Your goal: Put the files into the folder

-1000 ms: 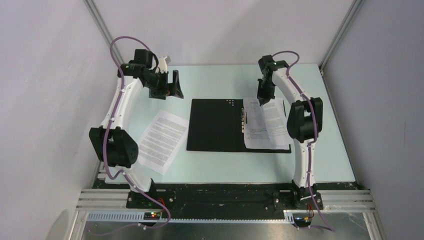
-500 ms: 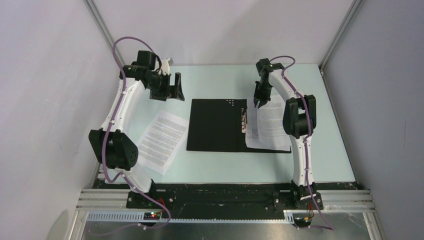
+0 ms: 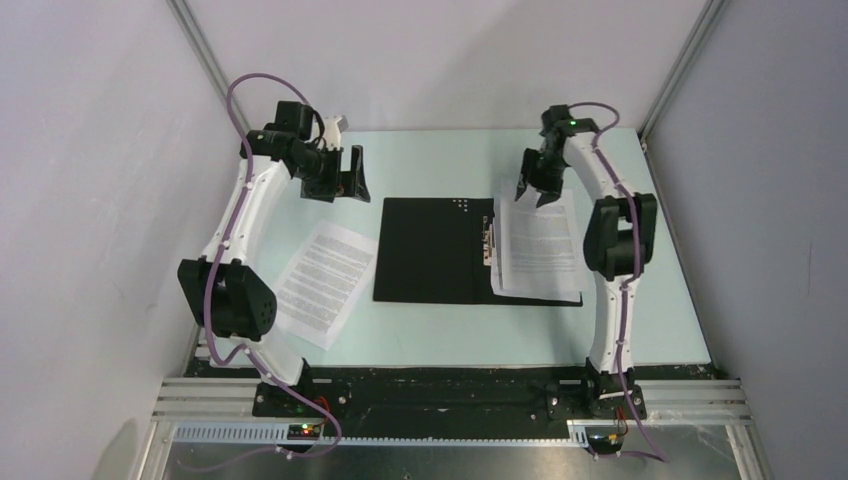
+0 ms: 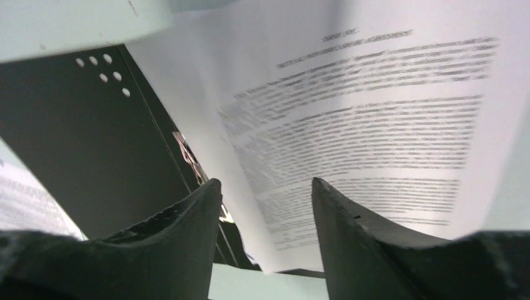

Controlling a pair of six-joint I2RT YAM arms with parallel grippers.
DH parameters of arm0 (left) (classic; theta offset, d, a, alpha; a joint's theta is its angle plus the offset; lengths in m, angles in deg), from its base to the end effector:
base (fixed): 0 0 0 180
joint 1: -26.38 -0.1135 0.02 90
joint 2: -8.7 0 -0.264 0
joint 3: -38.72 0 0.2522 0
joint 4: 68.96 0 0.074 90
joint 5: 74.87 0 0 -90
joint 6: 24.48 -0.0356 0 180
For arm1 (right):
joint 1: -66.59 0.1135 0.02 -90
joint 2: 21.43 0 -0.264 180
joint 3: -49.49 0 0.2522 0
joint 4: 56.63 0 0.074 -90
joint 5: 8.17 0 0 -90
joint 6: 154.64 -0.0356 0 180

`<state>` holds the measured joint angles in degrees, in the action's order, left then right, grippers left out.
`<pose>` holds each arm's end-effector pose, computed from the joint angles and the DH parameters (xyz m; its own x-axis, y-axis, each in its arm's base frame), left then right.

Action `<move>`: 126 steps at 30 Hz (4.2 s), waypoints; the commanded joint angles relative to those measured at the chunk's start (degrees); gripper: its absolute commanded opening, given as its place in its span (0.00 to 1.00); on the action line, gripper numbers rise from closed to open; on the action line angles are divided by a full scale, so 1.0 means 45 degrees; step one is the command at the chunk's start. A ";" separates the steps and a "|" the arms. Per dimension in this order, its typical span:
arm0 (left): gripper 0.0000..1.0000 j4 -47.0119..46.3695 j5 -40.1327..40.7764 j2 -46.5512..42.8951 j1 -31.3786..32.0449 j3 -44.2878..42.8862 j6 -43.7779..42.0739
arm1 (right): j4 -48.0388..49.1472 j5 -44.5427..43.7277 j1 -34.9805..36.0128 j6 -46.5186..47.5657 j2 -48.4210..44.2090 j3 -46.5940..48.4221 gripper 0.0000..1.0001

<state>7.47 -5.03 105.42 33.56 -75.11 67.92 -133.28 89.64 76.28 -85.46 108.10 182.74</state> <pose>0.3425 -0.0555 0.3575 -0.8648 0.0693 -0.4974 0.2558 0.9131 -0.3175 0.4642 0.0842 0.2290 -0.9540 0.1943 -0.2282 0.1423 0.9637 0.2258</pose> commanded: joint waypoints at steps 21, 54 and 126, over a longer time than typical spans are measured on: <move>1.00 -0.0122 -0.0457 -0.0386 0.0126 0.0743 -0.0510 | 0.0324 0.2639 -0.4823 0.6714 -0.0193 -0.1758 0.81; 1.00 -0.0155 -0.1099 0.0190 0.0139 0.0552 -0.0283 | 0.0246 0.2712 -0.3211 0.5162 -0.2062 -0.5033 0.81; 1.00 0.0273 -0.0299 -0.0215 0.0108 0.1341 -0.1088 | 0.0557 0.4600 -0.0841 1.6404 0.1653 0.2906 0.98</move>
<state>8.81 -5.14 106.54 33.74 -69.43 64.00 -130.01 105.51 67.67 -28.17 118.57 194.74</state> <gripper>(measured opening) 0.996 0.977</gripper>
